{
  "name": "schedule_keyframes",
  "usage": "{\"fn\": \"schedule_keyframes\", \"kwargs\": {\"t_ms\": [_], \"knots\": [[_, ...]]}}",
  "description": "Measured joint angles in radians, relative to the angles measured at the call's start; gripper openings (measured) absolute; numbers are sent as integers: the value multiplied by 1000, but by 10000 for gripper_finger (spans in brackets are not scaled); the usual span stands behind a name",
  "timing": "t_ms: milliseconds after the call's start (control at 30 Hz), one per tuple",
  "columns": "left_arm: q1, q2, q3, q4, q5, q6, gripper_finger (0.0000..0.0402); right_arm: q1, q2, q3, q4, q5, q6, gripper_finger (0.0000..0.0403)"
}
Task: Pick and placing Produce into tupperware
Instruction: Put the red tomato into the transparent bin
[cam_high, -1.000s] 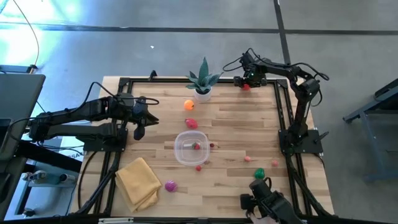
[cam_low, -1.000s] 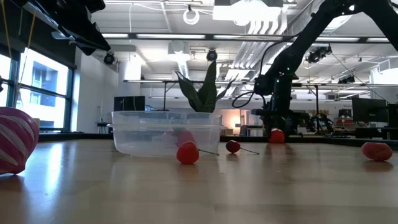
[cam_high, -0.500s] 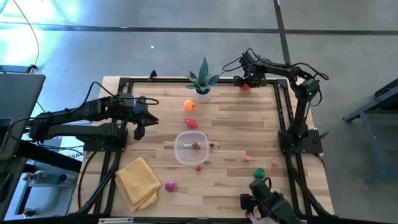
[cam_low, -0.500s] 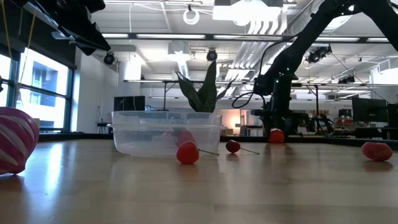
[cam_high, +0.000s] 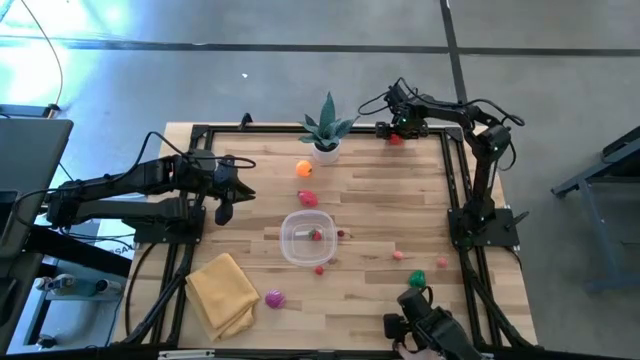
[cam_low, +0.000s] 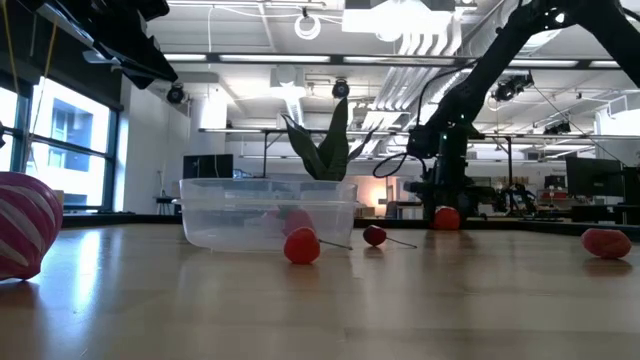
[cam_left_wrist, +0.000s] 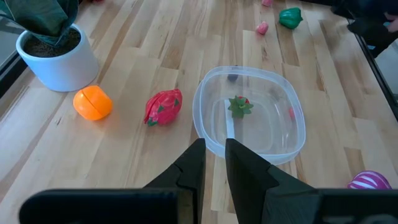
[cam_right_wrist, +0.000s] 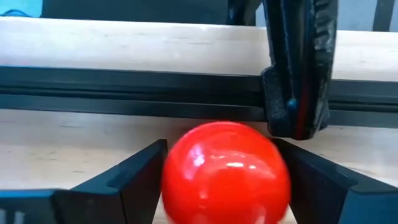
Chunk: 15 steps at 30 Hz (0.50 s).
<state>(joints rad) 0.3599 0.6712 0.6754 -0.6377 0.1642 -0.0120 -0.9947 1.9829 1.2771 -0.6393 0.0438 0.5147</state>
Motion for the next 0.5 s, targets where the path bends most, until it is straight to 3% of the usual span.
{"fn": "schedule_keyframes", "kwargs": {"t_ms": [500], "knots": [[0,0,0,0,0,0,53,6,14,-1,-11,-19,-21,270]]}}
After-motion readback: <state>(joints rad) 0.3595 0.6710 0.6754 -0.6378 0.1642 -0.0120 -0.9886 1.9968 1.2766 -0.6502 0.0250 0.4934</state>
